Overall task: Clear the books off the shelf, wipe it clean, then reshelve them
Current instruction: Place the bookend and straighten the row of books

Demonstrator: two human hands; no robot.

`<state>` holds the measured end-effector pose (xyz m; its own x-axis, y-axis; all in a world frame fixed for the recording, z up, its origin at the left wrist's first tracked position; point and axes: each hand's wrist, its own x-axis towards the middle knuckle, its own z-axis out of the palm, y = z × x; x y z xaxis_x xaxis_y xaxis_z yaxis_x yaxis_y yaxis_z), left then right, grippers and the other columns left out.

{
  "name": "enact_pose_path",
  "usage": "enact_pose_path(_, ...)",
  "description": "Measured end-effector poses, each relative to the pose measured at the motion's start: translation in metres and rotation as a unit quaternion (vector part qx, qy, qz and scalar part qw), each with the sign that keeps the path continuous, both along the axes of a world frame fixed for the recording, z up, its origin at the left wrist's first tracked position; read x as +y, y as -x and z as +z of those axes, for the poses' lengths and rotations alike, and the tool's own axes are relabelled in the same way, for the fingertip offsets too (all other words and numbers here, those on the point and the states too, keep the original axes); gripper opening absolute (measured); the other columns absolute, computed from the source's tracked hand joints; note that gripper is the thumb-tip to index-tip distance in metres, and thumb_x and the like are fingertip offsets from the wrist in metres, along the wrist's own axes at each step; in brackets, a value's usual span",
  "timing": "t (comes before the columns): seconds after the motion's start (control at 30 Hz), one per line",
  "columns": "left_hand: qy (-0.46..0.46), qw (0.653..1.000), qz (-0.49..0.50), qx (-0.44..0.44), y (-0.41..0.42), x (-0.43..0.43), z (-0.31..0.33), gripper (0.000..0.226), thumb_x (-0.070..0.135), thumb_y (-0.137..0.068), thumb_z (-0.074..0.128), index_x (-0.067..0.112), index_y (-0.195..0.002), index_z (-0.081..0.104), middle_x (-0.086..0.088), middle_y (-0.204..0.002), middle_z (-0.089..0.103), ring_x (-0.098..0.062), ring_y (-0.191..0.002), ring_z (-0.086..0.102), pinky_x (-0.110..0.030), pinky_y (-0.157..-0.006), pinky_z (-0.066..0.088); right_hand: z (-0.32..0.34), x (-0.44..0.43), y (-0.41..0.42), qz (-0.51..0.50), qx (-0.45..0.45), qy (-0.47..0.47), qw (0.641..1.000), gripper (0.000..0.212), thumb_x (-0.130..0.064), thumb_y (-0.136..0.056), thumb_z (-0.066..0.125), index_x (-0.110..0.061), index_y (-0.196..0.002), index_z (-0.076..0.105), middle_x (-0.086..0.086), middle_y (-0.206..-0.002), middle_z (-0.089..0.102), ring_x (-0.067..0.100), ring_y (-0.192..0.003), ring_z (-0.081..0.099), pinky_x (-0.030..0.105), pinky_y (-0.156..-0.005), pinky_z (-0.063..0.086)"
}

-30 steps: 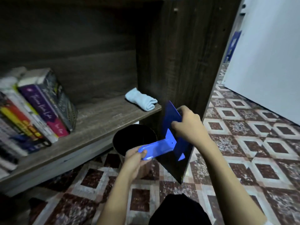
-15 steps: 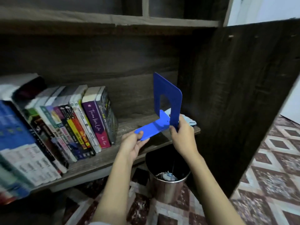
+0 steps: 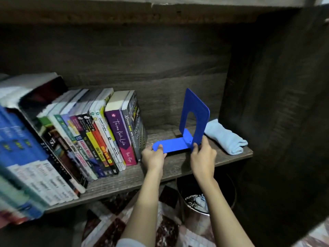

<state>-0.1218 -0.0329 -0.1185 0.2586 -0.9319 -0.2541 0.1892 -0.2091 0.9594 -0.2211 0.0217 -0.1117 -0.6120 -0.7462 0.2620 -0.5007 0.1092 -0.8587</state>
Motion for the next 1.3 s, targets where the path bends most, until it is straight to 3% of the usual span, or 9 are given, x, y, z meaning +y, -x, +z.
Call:
enact_pose_path(0.07, 0.002, 0.978, -0.011, -0.207, -0.003, -0.002, -0.003, 0.028, 0.018, -0.091, 0.060, 0.000, -0.112, 0.063, -0.017, -0.098, 0.067, -0.033, -0.101, 0.064, -0.036, -0.084, 0.052, -0.001, -0.005, -0.002, 0.003, -0.001, -0.006, 1.000, 0.034, -0.008, -0.096, 0.044, -0.013, -0.129, 0.051, 0.022, -0.101, 0.064, 0.039, -0.100, 0.056, 0.028, -0.067, 0.025)
enact_pose_path(0.17, 0.009, 0.881, -0.051, -0.469, -0.005, 0.002, 0.004, 0.034, 0.026, -0.096, 0.050, 0.000, -0.115, 0.060, -0.023, -0.109, 0.064, -0.038, -0.106, 0.059, -0.039, -0.085, 0.047, -0.006, -0.012, -0.003, 0.004, -0.006, -0.013, 1.000, 0.033, -0.006, -0.095, 0.044, -0.011, -0.127, 0.052, 0.024, -0.103, 0.063, 0.040, -0.101, 0.054, 0.025, -0.063, 0.019)
enact_pose_path(0.33, 0.019, 0.797, -0.111, -0.594, -0.003, 0.004, -0.003, 0.027, 0.006, -0.095, 0.043, 0.000, -0.118, 0.058, -0.018, -0.120, 0.057, -0.035, -0.111, 0.057, -0.039, -0.091, 0.046, -0.012, -0.017, -0.012, 0.021, -0.002, -0.035, 0.999, 0.030, -0.006, -0.095, 0.044, -0.009, -0.123, 0.054, 0.025, -0.102, 0.064, 0.041, -0.101, 0.055, 0.036, -0.074, 0.033)
enact_pose_path(0.47, 0.026, 0.777, -0.147, -0.611, -0.007, 0.008, -0.006, 0.037, 0.011, -0.094, 0.050, 0.001, -0.129, 0.049, -0.013, -0.145, 0.037, -0.029, -0.129, 0.042, -0.035, -0.101, 0.039, -0.014, -0.019, -0.019, 0.033, 0.004, -0.046, 0.998, 0.031, -0.008, -0.095, 0.043, -0.011, -0.124, 0.054, 0.025, -0.099, 0.064, 0.042, -0.098, 0.057, 0.039, -0.076, 0.041)
enact_pose_path(0.57, 0.076, 0.796, -0.123, -0.587, -0.008, 0.017, 0.004, 0.033, 0.008, -0.091, 0.047, 0.005, -0.123, 0.056, -0.012, -0.139, 0.045, -0.029, -0.126, 0.046, -0.036, -0.098, 0.041, -0.017, -0.022, -0.025, 0.038, 0.034, -0.065, 0.997, 0.038, -0.009, -0.095, 0.042, -0.016, -0.132, 0.050, 0.026, -0.101, 0.064, 0.043, -0.099, 0.057, 0.041, -0.080, 0.041)
enact_pose_path(0.63, 0.172, 0.807, -0.062, -0.561, -0.012, 0.023, 0.008, 0.036, 0.006, -0.087, 0.048, 0.008, -0.120, 0.060, -0.007, -0.130, 0.055, -0.027, -0.119, 0.051, -0.037, -0.094, 0.044, -0.017, -0.022, -0.029, 0.037, 0.045, -0.066, 0.996, 0.041, -0.009, -0.096, 0.041, -0.017, -0.135, 0.048, 0.028, -0.101, 0.064, 0.044, -0.098, 0.056, 0.042, -0.082, 0.040)
enact_pose_path(0.77, 0.308, 0.768, 0.127, -0.547, -0.024, 0.031, 0.006, 0.041, 0.010, -0.073, 0.065, 0.018, -0.113, 0.060, -0.004, -0.116, 0.056, -0.026, -0.105, 0.052, -0.038, -0.077, 0.047, -0.017, -0.021, -0.030, 0.038, 0.038, -0.063, 0.997, 0.041, -0.009, -0.096, 0.042, -0.018, -0.136, 0.048, 0.029, -0.100, 0.064, 0.044, -0.098, 0.056, 0.041, -0.081, 0.041)
enact_pose_path(0.97, 0.236, 0.804, 0.218, -0.501, -0.032, 0.025, 0.011, 0.087, 0.021, -0.071, 0.072, 0.003, -0.144, 0.027, -0.015, -0.145, 0.034, -0.031, -0.126, 0.036, -0.048, -0.099, 0.038, -0.018, -0.021, -0.028, 0.048, 0.045, -0.057, 0.996, 0.042, -0.009, -0.096, 0.043, -0.019, -0.137, 0.047, 0.027, -0.099, 0.064, 0.043, -0.098, 0.056, 0.041, -0.079, 0.041)
enact_pose_path(1.3, 0.224, 0.836, 0.243, -0.439, -0.024, 0.015, 0.014, 0.091, 0.018, -0.076, 0.070, -0.002, -0.147, 0.016, -0.020, -0.148, 0.024, -0.033, -0.130, 0.028, -0.042, -0.104, 0.031, -0.018, -0.024, -0.028, 0.053, 0.046, -0.057, 0.996, 0.042, -0.011, -0.096, 0.044, -0.021, -0.137, 0.048, 0.026, -0.098, 0.066, 0.042, -0.096, 0.059, 0.041, -0.078, 0.043)
